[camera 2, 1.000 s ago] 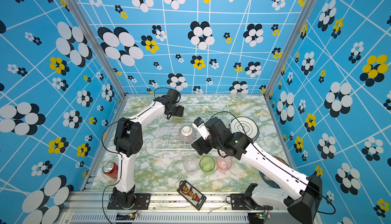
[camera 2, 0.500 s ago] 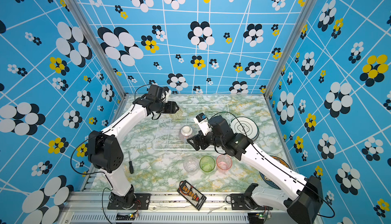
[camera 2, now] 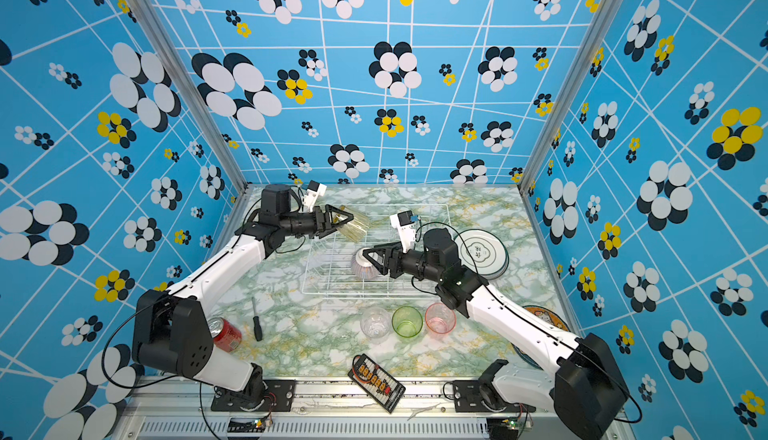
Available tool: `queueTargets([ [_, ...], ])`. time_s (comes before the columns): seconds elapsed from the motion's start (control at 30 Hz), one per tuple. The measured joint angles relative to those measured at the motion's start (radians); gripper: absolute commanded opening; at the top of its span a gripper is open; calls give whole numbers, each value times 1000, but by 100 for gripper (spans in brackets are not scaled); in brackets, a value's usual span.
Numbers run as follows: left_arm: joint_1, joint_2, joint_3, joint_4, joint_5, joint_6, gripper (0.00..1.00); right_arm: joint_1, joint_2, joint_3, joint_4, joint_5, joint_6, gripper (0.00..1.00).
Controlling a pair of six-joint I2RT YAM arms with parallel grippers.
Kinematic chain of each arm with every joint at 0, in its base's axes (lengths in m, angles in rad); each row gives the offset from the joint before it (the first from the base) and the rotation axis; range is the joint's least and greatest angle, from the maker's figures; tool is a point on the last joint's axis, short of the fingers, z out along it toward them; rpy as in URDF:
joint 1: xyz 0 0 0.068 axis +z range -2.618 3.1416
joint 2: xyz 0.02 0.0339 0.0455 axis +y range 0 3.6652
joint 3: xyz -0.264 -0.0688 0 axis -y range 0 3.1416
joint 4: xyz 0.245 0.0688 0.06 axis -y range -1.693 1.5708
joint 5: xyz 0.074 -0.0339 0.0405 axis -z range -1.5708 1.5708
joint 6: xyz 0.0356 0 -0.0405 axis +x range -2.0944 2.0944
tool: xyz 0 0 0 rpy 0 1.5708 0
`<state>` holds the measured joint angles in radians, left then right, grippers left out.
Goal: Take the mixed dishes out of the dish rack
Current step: 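Lift the amber glass with the left gripper toward the right gripper, then grasp the amber glass with the right gripper while the left gripper opens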
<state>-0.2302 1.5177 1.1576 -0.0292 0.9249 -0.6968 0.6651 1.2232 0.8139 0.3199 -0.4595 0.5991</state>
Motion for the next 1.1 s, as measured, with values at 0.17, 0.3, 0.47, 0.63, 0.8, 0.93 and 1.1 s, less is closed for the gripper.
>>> queueTargets([
  [0.17, -2, -58, -40, 140, 95, -114, 54, -7, 38, 0, 85, 5, 45, 50],
  [0.3, -8, -84, -69, 238, 138, -184, 54, -14, 48, 0, 134, 8, 69, 50],
  [0.47, -25, -86, -94, 299, 163, -238, 54, -15, 68, 1, 201, -2, 90, 45],
  [0.63, -32, -85, -103, 349, 170, -274, 54, -15, 92, 11, 246, -26, 112, 39],
  [0.8, -43, -64, -103, 393, 179, -305, 54, -16, 116, 56, 276, -34, 123, 31],
  [0.93, -53, -49, -103, 418, 186, -318, 54, -17, 146, 93, 291, -42, 127, 19],
  [1.1, -49, -42, -103, 457, 194, -376, 55, -17, 182, 129, 328, -93, 147, 0],
])
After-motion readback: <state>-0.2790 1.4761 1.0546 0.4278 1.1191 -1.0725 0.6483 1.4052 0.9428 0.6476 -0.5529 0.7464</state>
